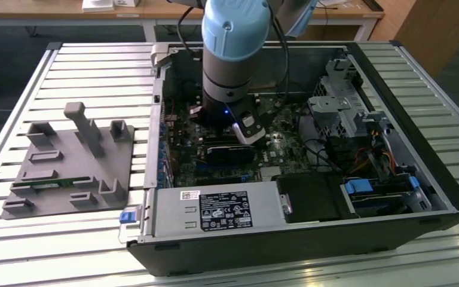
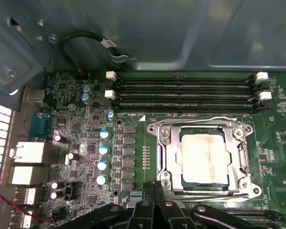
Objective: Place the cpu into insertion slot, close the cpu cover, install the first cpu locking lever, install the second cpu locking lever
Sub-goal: 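Install the second cpu locking lever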
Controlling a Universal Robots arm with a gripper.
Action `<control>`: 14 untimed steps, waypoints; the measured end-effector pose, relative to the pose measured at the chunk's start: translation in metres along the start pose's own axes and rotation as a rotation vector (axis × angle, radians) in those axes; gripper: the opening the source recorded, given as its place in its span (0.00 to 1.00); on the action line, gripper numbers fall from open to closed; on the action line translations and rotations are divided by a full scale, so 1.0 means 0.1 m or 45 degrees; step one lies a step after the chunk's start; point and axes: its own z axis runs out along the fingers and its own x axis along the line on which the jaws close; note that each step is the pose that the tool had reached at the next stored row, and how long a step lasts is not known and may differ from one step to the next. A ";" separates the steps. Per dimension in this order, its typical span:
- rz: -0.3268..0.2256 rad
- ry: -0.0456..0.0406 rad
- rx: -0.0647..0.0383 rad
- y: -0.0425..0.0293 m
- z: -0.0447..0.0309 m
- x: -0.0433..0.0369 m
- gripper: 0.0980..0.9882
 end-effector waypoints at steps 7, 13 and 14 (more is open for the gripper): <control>0.000 0.000 0.002 0.030 -0.101 0.003 0.01; 0.000 0.000 0.002 0.066 -0.221 0.006 0.01; 0.000 0.000 0.002 0.074 -0.244 0.006 0.01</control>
